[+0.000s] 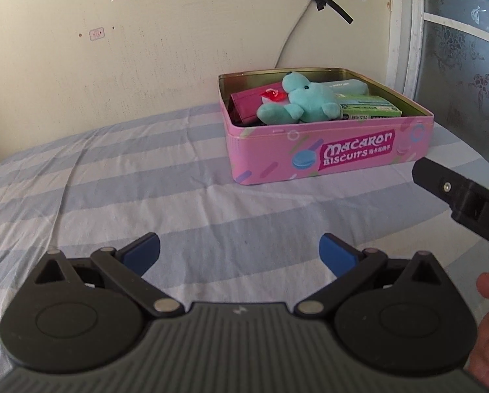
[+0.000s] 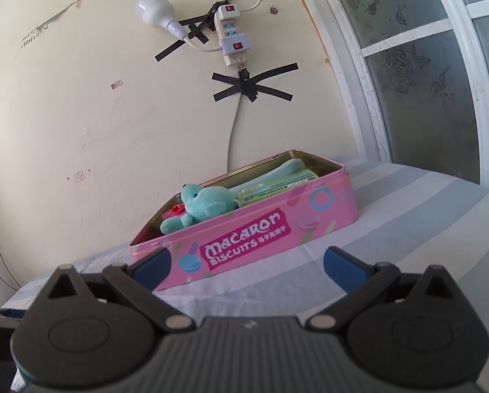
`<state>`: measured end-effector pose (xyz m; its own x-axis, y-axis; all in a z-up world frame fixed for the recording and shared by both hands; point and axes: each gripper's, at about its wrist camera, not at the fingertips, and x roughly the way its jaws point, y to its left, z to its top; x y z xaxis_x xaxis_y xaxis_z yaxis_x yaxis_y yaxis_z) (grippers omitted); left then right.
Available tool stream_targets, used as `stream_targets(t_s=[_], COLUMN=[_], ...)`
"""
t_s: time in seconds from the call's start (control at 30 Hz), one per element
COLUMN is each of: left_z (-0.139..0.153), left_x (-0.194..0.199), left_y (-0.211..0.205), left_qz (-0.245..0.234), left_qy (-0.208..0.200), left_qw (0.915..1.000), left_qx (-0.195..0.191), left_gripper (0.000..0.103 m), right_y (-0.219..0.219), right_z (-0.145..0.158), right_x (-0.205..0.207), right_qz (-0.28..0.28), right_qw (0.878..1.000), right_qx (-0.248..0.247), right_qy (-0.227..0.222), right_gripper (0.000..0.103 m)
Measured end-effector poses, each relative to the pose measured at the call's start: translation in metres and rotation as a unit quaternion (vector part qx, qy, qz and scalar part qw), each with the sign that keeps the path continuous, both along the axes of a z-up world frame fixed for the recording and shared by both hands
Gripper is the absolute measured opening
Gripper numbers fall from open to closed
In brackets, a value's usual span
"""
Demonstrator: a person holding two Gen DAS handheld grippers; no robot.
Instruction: Organize objects
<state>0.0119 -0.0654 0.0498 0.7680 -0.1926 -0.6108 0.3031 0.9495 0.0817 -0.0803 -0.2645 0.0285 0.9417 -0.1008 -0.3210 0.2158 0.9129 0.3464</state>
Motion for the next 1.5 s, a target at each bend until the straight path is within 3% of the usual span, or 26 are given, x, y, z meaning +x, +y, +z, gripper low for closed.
stream_targets(t_s=[0.7,1.5], left_z=[-0.015,-0.017], left_x=[0.02,0.023], left_y=[0.018,0.02], left_qz=[0.011,0.008], left_qy=[0.045,0.047], left_qw=[0.9987,0.9985], left_qx=[-0.023,-0.024], left_gripper=[0.103,0.103], right_y=[0.019,0.022], right_z=[-0.002,-0.002], right_x=[0.009,0.012], right_qz=[0.006,0.009], right_qw=[1.0,0.999], right_qx=[-0.018,-0.022], right_qy=[0.018,0.023], right_gripper=[0.103,0.103])
